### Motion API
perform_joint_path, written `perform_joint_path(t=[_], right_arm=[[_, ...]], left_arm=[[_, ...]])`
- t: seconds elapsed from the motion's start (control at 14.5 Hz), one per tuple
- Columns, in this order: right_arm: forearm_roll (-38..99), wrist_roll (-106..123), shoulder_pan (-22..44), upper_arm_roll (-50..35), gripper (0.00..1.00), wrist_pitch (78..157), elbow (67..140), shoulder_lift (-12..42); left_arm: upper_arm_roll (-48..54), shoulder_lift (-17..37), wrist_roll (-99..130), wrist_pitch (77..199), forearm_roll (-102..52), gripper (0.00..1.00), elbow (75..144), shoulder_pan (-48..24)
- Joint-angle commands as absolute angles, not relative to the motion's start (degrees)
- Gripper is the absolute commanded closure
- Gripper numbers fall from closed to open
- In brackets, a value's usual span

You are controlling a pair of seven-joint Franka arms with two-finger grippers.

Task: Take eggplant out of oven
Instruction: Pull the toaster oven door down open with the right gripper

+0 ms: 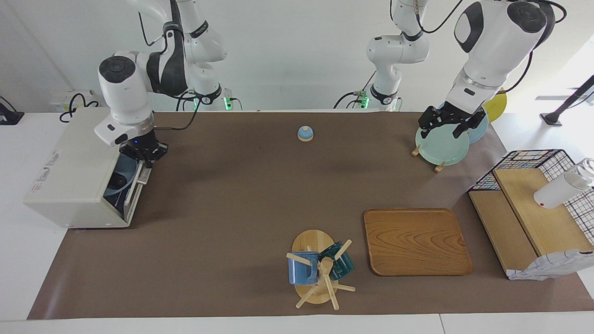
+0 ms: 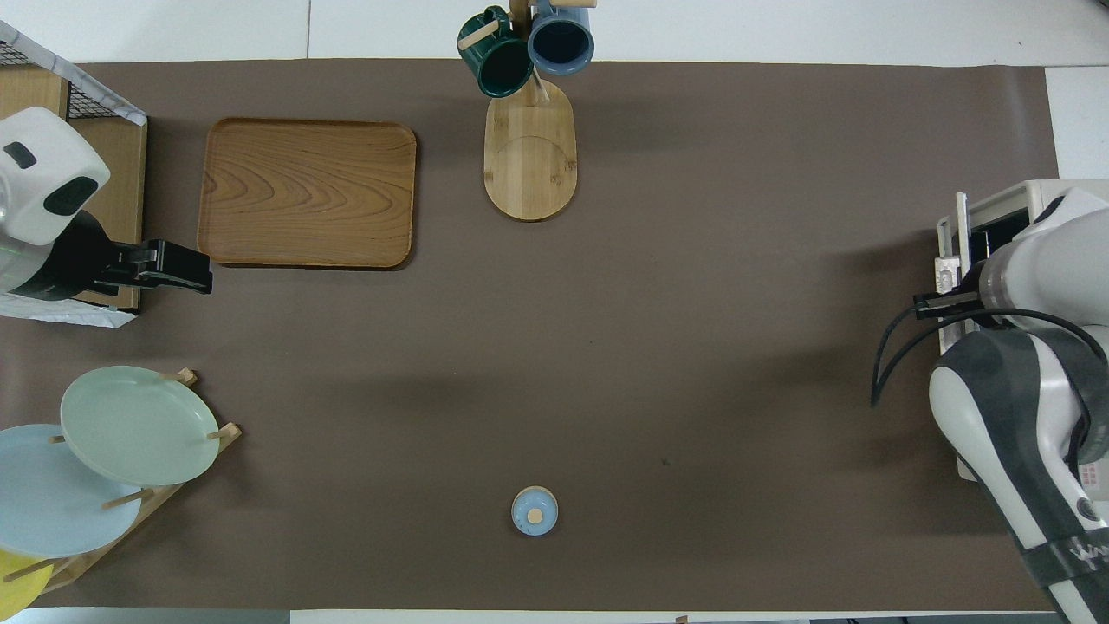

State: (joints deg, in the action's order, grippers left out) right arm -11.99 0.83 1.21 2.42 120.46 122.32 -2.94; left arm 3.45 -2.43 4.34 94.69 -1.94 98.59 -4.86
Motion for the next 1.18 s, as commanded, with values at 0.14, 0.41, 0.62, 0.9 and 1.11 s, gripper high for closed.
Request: perform_joint_path(t=[0.14, 0.41, 0.62, 0.9, 1.11], right_arm=[[-11.25, 0.09, 0.09, 2.64, 1.0, 132.96, 125.32, 3.34], [-6.69, -0.79, 1.58, 2.64, 1.0, 136.13, 125.86, 6.49], [-5.98, -1.14, 2.1, 2.37, 1.0, 138.16, 125.77, 9.4], [-3.25, -6.23, 5.71, 2.29, 1.0, 137.82, 125.51, 9.84], [-3.08, -6.85, 8.61, 1.84, 1.0, 130.74, 120.61, 9.23]], left_arm=[[3.96, -3.69, 4.48, 95.1, -0.88, 0.0, 99.58, -4.22], [3.96, -3.69, 4.57, 95.19, -0.88, 0.0, 99.67, -4.22], [3.96, -3.69, 4.48, 95.53, -0.88, 0.0, 99.67, -4.22], [4.04, -3.69, 4.4, 96.77, -0.88, 0.0, 99.84, -4.48], [4.04, -3.6, 4.22, 96.77, -0.88, 0.0, 99.84, -4.83]])
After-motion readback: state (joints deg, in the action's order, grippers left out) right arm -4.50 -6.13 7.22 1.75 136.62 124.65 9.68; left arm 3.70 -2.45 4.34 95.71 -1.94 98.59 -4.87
